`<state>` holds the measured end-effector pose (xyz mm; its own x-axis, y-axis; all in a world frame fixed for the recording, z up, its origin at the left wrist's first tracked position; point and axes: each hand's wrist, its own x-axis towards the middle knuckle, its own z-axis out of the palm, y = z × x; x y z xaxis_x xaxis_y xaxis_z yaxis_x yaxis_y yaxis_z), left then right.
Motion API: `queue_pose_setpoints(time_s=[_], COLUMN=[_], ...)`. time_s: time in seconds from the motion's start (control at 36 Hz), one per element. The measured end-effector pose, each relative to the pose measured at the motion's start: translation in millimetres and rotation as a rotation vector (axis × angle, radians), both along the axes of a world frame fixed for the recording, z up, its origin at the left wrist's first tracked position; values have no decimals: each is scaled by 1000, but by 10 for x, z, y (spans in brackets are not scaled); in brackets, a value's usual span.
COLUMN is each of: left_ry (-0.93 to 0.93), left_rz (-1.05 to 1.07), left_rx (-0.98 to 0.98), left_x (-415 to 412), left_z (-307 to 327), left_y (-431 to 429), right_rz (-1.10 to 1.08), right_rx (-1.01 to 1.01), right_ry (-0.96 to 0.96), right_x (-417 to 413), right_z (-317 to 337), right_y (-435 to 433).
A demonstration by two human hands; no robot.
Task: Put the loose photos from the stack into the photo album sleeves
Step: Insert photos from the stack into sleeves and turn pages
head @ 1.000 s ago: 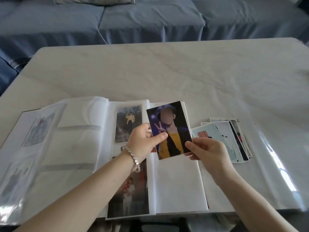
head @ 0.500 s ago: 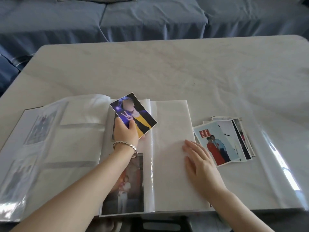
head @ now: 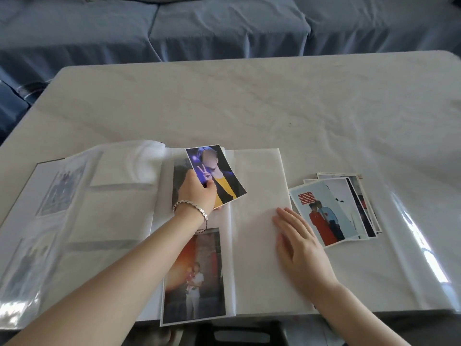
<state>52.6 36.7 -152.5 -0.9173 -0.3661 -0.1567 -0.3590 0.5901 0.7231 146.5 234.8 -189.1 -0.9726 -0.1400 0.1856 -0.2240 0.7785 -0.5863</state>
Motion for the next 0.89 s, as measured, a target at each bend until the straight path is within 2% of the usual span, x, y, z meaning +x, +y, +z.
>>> queue_pose_setpoints(time_s=[0.14, 0.28, 0.39, 0.56, 0.78, 0.89], left_ry=[-175, -46, 23, -70, -157, -160], left_rz=[-147, -123, -193, -240, -281, -322], left_rx=[19, 56, -115, -168, -35, -40], left_x=[-46, -45, -42, -68, -129, -140], left_z=[-2, 30, 76, 158, 202, 209], left_y=[-14, -69, -18, 96, 190, 370], right_rz=[-1, -8, -1, -4, 9, 10], right_rx=[4, 0, 1, -13, -12, -7], right_ry=[20, 35, 38, 15, -16, -17], right_x=[-2, 1, 4, 8, 6, 10], right_z=[-8, -11, -11, -4, 1, 13], right_y=[-5, -6, -6, -2, 2, -1])
